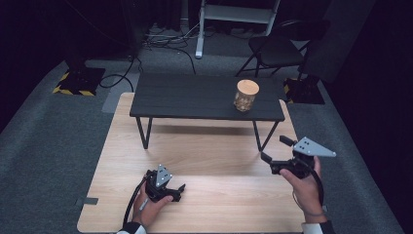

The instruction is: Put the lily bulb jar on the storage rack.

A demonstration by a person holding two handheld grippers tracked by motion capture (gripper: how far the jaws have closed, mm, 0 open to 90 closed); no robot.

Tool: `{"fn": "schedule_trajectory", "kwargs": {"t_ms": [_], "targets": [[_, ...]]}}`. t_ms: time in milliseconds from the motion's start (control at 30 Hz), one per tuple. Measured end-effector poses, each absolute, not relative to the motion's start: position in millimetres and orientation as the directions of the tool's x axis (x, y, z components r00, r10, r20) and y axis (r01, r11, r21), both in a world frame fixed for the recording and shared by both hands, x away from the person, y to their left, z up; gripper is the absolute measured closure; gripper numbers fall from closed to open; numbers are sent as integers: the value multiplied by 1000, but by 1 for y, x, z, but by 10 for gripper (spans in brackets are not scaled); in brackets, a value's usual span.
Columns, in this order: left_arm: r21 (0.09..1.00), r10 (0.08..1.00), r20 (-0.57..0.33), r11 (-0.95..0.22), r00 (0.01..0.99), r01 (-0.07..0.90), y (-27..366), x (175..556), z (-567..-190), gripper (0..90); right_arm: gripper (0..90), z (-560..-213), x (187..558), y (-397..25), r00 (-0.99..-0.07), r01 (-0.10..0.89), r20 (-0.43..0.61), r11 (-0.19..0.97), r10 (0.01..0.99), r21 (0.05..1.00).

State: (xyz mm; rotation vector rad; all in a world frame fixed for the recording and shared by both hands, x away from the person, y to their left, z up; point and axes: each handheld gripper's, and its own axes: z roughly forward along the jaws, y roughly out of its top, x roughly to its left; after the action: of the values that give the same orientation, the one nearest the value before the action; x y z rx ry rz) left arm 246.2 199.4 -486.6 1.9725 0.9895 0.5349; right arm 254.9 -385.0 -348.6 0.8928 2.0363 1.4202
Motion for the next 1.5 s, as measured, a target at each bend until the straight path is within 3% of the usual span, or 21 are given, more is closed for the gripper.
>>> {"fn": "schedule_trajectory", "kwargs": {"t_ms": [400,900,1500], "targets": [[834,803,4,-332,597,441,199,246,-487,5,48,-408,238,-382,-667,264,-56,306,743,915],[834,803,4,-331,595,442,199,246,-487,5,62,-453,217,-386,-630,340,-69,354,774,872],[834,804,4,-331,595,442,199,246,-487,5,63,-479,220,-392,-601,446,-11,348,799,824]]}}
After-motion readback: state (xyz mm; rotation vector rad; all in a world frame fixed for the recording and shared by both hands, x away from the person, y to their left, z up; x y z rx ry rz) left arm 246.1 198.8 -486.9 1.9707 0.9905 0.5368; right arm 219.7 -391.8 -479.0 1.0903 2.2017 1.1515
